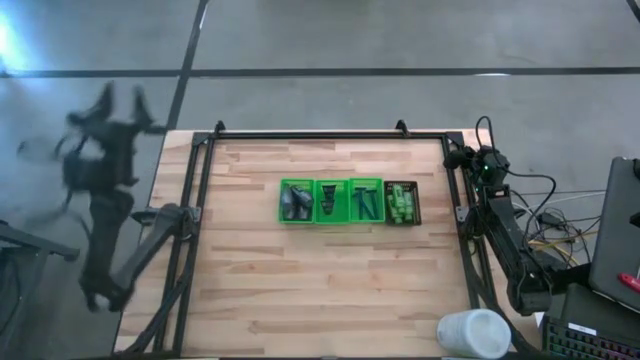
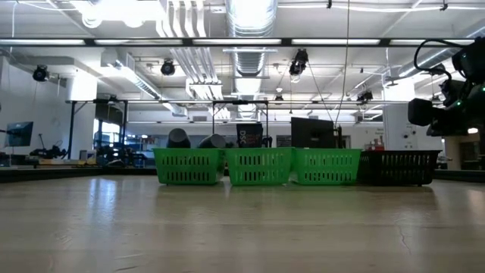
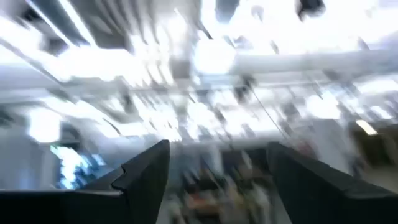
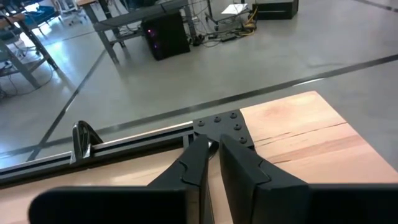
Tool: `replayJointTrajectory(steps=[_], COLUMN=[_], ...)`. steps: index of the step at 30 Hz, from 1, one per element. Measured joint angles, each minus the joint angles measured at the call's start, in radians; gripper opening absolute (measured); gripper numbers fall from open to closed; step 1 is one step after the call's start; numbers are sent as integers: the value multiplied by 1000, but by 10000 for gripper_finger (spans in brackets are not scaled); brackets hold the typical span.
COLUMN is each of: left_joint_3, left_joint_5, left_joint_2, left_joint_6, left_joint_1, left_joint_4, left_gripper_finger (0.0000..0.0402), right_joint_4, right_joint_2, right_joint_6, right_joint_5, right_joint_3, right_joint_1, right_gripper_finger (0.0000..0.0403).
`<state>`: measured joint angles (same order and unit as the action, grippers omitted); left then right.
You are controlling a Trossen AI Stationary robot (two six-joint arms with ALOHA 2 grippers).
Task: Pick & Place Travel size toiletries
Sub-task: Return to Home Position
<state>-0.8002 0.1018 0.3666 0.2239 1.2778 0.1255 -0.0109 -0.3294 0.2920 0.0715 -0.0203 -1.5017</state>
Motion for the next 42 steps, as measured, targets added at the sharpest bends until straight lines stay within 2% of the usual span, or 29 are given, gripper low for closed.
replayJointTrajectory(steps=[4, 8, 13, 16, 23, 27, 30, 39, 42], left_joint_3=[60, 157, 332, 450, 681, 769, 789, 792, 791], left_joint_5=[-23, -35, -15, 38, 38, 36, 36, 56, 50], left_joint_2=[-107, -184, -222, -222, -225, -229, -231, -250, -272], left_joint_6=[-63, -74, -119, -176, -219, -274, -329, -308, -316], left_joint_1=[151, 224, 232, 233, 233, 233, 233, 233, 233], left_joint_4=[14, 11, 0, 31, 258, 269, 206, -64, -91], left_gripper_finger=[273, 273, 273, 273, 273, 273, 273, 273, 273], right_joint_4=[0, 0, 0, 0, 0, 0, 0, 0, 0], right_joint_2=[0, 0, 1, 1, 1, 0, 0, 0, 0], right_joint_6=[0, 0, 0, 0, 0, 0, 0, 0, 0], right_joint_5=[0, 0, 0, 0, 0, 0, 0, 0, 0], right_joint_3=[0, 0, 0, 0, 0, 0, 0, 0, 0], right_joint_1=[0, 0, 0, 0, 0, 0, 0, 0, 0], right_gripper_finger=[52, 64, 81, 91, 111, 121, 129, 152, 159])
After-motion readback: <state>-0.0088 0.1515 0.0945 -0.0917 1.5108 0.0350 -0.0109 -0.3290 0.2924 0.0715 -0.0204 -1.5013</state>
